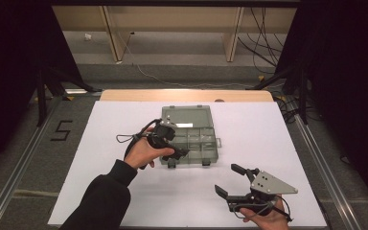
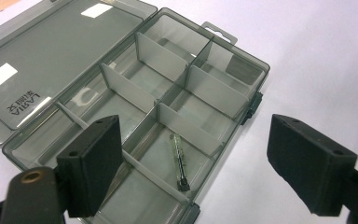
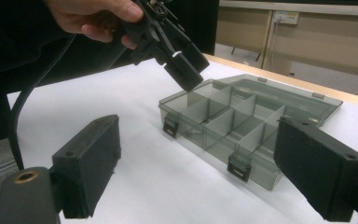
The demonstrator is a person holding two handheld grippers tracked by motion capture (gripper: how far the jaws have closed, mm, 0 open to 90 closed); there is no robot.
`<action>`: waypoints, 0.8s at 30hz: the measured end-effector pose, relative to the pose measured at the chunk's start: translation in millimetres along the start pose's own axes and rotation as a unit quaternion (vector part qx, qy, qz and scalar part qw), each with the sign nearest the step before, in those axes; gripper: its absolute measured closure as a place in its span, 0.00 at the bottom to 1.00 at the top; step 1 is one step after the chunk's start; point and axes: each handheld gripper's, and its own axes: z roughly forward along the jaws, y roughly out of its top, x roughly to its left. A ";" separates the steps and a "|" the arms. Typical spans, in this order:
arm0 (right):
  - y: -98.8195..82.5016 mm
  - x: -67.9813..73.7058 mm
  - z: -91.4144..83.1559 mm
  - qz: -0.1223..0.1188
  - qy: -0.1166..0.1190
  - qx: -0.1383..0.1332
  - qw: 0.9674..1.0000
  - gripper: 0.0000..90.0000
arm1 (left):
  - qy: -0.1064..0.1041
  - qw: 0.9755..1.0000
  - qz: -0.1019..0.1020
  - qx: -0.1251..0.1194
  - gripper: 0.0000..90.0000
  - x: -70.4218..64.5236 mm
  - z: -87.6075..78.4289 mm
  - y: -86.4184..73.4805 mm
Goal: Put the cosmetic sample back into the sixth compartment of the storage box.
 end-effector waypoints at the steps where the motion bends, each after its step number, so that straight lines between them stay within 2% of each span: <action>1: 0.0 -1.4 0.8 -0.010 -0.001 -0.008 1.000 0.18 | 0.000 1.000 0.013 0.008 0.20 1.1 -2.3 -0.3; 2: -0.1 0.1 0.2 0.001 0.000 -0.001 1.000 0.18 | -0.004 1.000 0.011 0.004 0.20 0.9 -2.3 -0.6; 3: 0.0 0.0 0.1 0.000 -0.001 -0.001 1.000 0.18 | -0.002 1.000 0.003 -0.004 0.20 -0.5 -1.9 -1.4; 4: 0.0 0.0 0.1 0.000 -0.001 -0.001 1.000 0.18 | -0.004 1.000 0.010 -0.002 0.20 -0.4 -3.3 -1.7; 6: -0.2 0.2 0.5 0.002 0.002 -0.003 1.000 0.18 | -0.008 1.000 0.011 -0.007 0.20 -1.3 -3.2 -2.6; 7: 0.0 0.1 0.1 0.001 -0.001 -0.001 1.000 0.18 | -0.006 1.000 0.004 -0.015 0.20 -3.4 -2.9 -3.4; 8: -0.2 0.2 0.4 0.002 0.002 -0.003 1.000 0.18 | -0.007 1.000 0.011 -0.011 0.20 -3.1 -3.8 -3.4; 11: -0.5 0.6 1.4 0.004 0.003 -0.009 1.000 0.18 | -0.010 1.000 0.006 -0.026 0.20 -5.2 -3.4 -4.9; 13: -0.5 0.7 1.3 0.004 0.002 -0.009 1.000 0.18 | -0.011 1.000 0.015 -0.022 0.20 -4.8 -4.8 -5.9; 15: -0.5 0.7 1.3 0.005 0.002 -0.009 1.000 0.18 | -0.008 0.999 0.007 -0.031 0.20 -6.6 -4.7 -7.2; 16: -0.4 0.7 1.3 0.005 0.002 -0.009 1.000 0.18 | -0.006 0.999 0.015 -0.032 0.20 -6.0 -5.5 -7.5; 22: -0.4 0.9 1.2 0.005 0.003 -0.009 1.000 0.18 | -0.007 0.999 0.003 -0.049 0.20 -9.0 -6.3 -12.2; 23: 0.0 1.1 0.6 0.007 0.004 -0.006 1.000 0.18 | -0.009 0.999 0.014 -0.045 0.20 -7.8 -7.5 -12.9; 24: -0.3 1.0 1.2 0.006 0.003 -0.009 1.000 0.18 | -0.008 0.999 0.013 -0.050 0.20 -8.3 -7.5 -13.7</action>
